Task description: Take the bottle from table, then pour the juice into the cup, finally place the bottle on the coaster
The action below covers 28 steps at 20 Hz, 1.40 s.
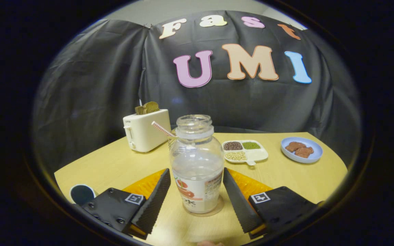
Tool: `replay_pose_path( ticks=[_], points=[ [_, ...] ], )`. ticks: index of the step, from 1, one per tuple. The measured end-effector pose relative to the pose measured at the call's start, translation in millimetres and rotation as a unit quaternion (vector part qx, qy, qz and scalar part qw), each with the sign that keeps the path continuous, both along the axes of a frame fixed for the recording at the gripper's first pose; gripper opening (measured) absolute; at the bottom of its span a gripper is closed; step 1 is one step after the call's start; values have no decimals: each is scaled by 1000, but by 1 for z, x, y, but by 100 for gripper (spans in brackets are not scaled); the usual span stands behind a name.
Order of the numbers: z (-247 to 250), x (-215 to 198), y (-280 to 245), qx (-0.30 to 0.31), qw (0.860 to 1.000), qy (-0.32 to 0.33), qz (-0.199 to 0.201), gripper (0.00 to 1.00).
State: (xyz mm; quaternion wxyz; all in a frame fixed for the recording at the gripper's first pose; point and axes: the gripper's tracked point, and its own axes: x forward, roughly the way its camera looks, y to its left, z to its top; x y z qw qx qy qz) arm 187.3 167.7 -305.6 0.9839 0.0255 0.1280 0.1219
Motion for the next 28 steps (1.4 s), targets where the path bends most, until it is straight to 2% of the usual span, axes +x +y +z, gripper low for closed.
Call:
replay_pose_path(
  ticks=[5,12,16,21,28],
  points=[
    [28,-23,-10,-1,1000,-15,4,97],
    [90,-81,-43,-9,998,-59,-5,97],
    [121,-115,-72,-14,996,-80,-22,97],
    [147,-150,-122,-30,992,-98,-66,97],
    [163,-186,-164,-5,991,-106,-85,97]
  ],
)
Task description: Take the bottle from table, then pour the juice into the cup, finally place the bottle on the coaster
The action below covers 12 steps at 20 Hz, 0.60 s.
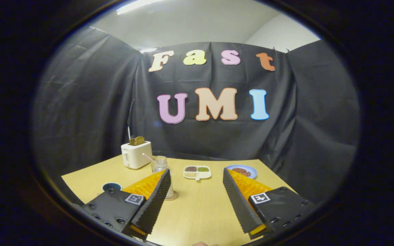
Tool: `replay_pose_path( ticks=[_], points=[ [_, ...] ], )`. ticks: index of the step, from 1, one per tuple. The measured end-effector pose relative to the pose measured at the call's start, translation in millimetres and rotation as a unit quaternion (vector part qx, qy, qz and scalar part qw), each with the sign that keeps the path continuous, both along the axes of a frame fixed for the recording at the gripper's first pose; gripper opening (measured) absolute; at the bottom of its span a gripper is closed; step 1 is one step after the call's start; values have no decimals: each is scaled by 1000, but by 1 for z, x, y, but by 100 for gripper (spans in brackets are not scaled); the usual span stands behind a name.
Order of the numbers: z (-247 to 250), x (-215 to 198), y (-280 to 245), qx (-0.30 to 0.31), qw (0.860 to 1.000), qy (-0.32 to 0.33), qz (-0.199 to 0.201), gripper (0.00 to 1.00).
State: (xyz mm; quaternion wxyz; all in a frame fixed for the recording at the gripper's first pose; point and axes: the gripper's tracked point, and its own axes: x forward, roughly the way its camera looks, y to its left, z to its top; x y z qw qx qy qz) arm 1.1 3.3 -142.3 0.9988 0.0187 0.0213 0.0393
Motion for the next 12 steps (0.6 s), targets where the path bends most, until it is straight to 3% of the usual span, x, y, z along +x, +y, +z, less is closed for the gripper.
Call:
replay_pose_path(
  ticks=[12],
  points=[
    [2,-37,-37,-32,999,-14,-2,97]
  ],
)
